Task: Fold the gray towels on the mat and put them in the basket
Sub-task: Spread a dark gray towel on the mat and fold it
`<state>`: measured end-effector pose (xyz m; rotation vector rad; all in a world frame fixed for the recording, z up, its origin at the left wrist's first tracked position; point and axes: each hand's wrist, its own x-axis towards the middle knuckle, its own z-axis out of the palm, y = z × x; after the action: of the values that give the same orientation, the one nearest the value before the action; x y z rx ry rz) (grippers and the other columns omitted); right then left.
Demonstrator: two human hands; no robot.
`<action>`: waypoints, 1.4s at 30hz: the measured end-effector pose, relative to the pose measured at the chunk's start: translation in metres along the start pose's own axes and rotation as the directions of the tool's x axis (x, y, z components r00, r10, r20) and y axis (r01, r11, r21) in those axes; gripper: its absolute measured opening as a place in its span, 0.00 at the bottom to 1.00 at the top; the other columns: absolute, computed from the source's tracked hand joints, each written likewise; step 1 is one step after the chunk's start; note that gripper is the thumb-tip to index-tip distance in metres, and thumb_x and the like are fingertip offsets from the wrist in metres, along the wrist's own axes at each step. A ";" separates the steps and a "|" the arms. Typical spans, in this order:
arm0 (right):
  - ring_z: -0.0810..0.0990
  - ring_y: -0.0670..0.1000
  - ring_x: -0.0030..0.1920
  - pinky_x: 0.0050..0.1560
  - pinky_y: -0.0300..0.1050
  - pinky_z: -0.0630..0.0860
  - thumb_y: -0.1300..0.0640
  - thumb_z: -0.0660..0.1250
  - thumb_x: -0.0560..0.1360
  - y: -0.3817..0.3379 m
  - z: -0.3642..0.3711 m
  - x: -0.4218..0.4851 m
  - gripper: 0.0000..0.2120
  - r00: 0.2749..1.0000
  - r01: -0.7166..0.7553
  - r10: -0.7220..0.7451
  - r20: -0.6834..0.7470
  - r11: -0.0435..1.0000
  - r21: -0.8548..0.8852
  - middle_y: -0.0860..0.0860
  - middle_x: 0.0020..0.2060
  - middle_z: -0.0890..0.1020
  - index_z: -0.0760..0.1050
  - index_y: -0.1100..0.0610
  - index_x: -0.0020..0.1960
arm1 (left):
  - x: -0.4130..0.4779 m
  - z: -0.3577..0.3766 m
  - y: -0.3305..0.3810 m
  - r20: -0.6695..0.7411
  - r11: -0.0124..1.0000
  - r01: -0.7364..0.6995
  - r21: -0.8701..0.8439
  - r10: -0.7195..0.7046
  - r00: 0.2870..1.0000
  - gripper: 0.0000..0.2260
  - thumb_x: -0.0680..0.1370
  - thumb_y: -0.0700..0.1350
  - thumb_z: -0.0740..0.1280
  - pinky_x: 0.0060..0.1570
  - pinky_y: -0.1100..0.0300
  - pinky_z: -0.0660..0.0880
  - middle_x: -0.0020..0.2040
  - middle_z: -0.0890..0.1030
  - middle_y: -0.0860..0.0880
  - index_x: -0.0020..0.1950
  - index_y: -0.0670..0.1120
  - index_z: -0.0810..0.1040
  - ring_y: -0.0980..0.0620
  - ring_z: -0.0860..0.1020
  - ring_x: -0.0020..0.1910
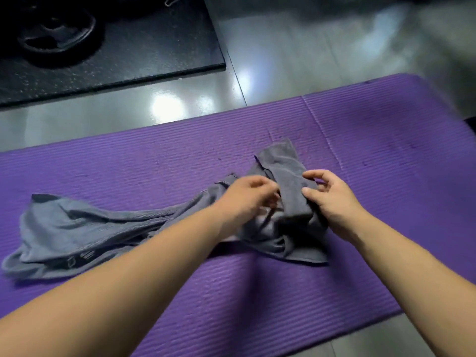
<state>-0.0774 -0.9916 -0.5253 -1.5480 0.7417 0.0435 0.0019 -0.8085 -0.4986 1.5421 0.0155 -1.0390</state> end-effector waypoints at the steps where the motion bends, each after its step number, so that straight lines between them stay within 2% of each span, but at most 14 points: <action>1: 0.82 0.43 0.40 0.44 0.38 0.80 0.72 0.66 0.78 0.004 -0.003 -0.001 0.14 1.000 0.011 -0.012 0.026 1.000 0.012 0.55 0.45 0.84 0.77 0.56 0.57 | 0.010 -0.004 0.005 -0.082 0.994 -0.093 0.063 0.098 0.992 0.03 0.82 0.43 0.68 0.40 0.62 0.75 0.49 0.81 0.42 0.49 0.47 0.78 0.50 0.78 0.43; 4: 0.81 0.42 0.50 0.54 0.38 0.76 0.66 0.69 0.76 0.005 -0.010 -0.006 0.12 0.989 0.128 -0.125 0.080 0.991 -0.041 0.49 0.51 0.84 0.80 0.55 0.57 | 0.046 -0.012 0.019 -0.127 0.953 -0.197 0.231 0.230 0.965 0.11 0.78 0.47 0.73 0.58 0.52 0.77 0.56 0.81 0.42 0.58 0.47 0.79 0.49 0.79 0.54; 7: 0.80 0.42 0.57 0.62 0.37 0.73 0.60 0.67 0.71 -0.003 -0.011 -0.011 0.12 0.967 0.228 -0.214 0.137 0.970 -0.088 0.45 0.54 0.84 0.82 0.51 0.53 | 0.073 -0.009 0.031 -0.054 0.920 -0.151 0.362 0.182 0.982 0.24 0.80 0.51 0.71 0.69 0.55 0.69 0.71 0.74 0.44 0.73 0.47 0.72 0.50 0.73 0.70; 11: 0.78 0.46 0.65 0.69 0.42 0.70 0.64 0.66 0.70 -0.014 -0.013 -0.015 0.17 0.941 0.259 -0.252 0.225 0.966 -0.003 0.49 0.60 0.83 0.82 0.51 0.55 | 0.098 -0.008 0.036 0.055 0.946 -0.041 0.322 0.024 0.998 0.24 0.79 0.58 0.70 0.63 0.54 0.74 0.63 0.79 0.46 0.70 0.46 0.74 0.51 0.79 0.58; 14: 0.82 0.50 0.55 0.60 0.45 0.77 0.66 0.66 0.69 -0.028 -0.017 -0.022 0.18 0.932 0.135 -0.205 0.298 0.962 0.239 0.53 0.54 0.85 0.85 0.51 0.52 | 0.102 -0.006 0.037 0.213 0.974 -0.007 0.227 -0.042 0.976 0.24 0.75 0.65 0.66 0.67 0.50 0.71 0.55 0.84 0.50 0.62 0.50 0.78 0.52 0.81 0.54; 18: 0.85 0.55 0.49 0.51 0.49 0.83 0.69 0.71 0.67 -0.040 -0.027 -0.026 0.18 0.864 -0.130 -0.186 0.467 0.815 0.565 0.59 0.52 0.85 0.85 0.55 0.54 | 0.106 -0.005 0.027 0.520 0.982 0.184 -0.052 -0.130 0.844 0.37 0.75 0.71 0.64 0.75 0.43 0.63 0.70 0.78 0.43 0.74 0.47 0.73 0.43 0.74 0.70; 21: 0.85 0.58 0.51 0.53 0.53 0.82 0.65 0.75 0.67 -0.038 -0.037 -0.020 0.21 0.787 -0.247 -0.239 0.568 0.722 0.646 0.61 0.54 0.84 0.82 0.57 0.59 | 0.105 -0.002 0.019 0.649 0.936 0.332 -0.121 -0.178 0.740 0.37 0.74 0.73 0.62 0.78 0.36 0.53 0.75 0.71 0.38 0.73 0.47 0.75 0.36 0.64 0.77; 23: 0.84 0.60 0.56 0.59 0.56 0.80 0.68 0.67 0.74 -0.034 -0.041 -0.015 0.18 0.735 -0.338 -0.281 0.617 0.637 0.692 0.62 0.58 0.82 0.78 0.59 0.63 | 0.102 0.001 0.013 0.676 0.913 0.393 -0.106 -0.224 0.702 0.35 0.77 0.72 0.59 0.78 0.39 0.57 0.75 0.71 0.38 0.70 0.45 0.77 0.36 0.65 0.77; 26: 0.82 0.62 0.59 0.63 0.57 0.77 0.71 0.58 0.78 -0.027 -0.046 -0.009 0.19 0.699 -0.416 -0.322 0.638 0.543 0.729 0.65 0.61 0.80 0.73 0.63 0.67 | 0.101 0.002 0.018 0.580 0.924 0.365 -0.110 -0.239 0.779 0.27 0.84 0.60 0.57 0.68 0.47 0.73 0.68 0.78 0.40 0.71 0.40 0.75 0.41 0.76 0.68; 29: 0.85 0.57 0.51 0.54 0.51 0.82 0.67 0.68 0.75 -0.016 -0.055 -0.005 0.21 0.873 -0.228 -0.149 0.464 0.717 0.659 0.61 0.56 0.82 0.74 0.62 0.67 | 0.106 -0.008 0.036 0.355 0.933 0.244 -0.264 -0.141 0.924 0.19 0.81 0.52 0.66 0.72 0.48 0.70 0.62 0.81 0.40 0.64 0.38 0.79 0.44 0.79 0.64; 31: 0.83 0.56 0.48 0.48 0.46 0.82 0.60 0.71 0.72 0.001 -0.067 0.001 0.26 0.964 -0.131 0.004 0.265 0.875 0.466 0.61 0.52 0.83 0.72 0.62 0.69 | 0.113 -0.018 0.051 0.210 0.953 0.131 -0.274 -0.074 0.975 0.11 0.81 0.48 0.66 0.62 0.55 0.78 0.52 0.85 0.44 0.55 0.41 0.81 0.48 0.84 0.51; 35: 0.78 0.56 0.44 0.44 0.49 0.74 0.30 0.82 0.50 0.029 -0.086 0.001 0.46 0.961 -0.197 0.199 0.193 0.980 -0.028 0.61 0.43 0.83 0.78 0.54 0.60 | 0.131 -0.024 0.072 0.100 0.997 0.025 -0.069 -0.018 0.995 0.09 0.78 0.42 0.71 0.51 0.56 0.79 0.48 0.84 0.42 0.56 0.40 0.79 0.48 0.83 0.47; 38: 0.79 0.46 0.38 0.41 0.48 0.75 0.35 0.77 0.64 0.044 -0.086 -0.006 0.27 0.947 -0.168 0.252 0.199 0.917 -0.362 0.50 0.37 0.85 0.82 0.57 0.47 | 0.145 -0.017 0.087 -0.058 0.997 -0.072 0.019 0.073 0.996 0.07 0.78 0.41 0.71 0.47 0.56 0.79 0.44 0.83 0.44 0.54 0.40 0.80 0.49 0.82 0.44; 42: 0.76 0.50 0.37 0.40 0.53 0.74 0.47 0.67 0.79 0.065 -0.079 -0.009 0.15 0.983 -0.157 0.121 -0.135 0.940 -0.304 0.56 0.34 0.80 0.76 0.59 0.44 | 0.165 -0.010 0.097 -0.231 0.973 -0.180 0.145 0.210 0.950 0.11 0.76 0.44 0.76 0.50 0.51 0.81 0.44 0.83 0.42 0.53 0.38 0.82 0.48 0.82 0.42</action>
<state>-0.1465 -1.0552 -0.5668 -1.8090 0.9713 0.1869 0.1595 -0.9149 -0.5233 1.7387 -0.0294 -0.6989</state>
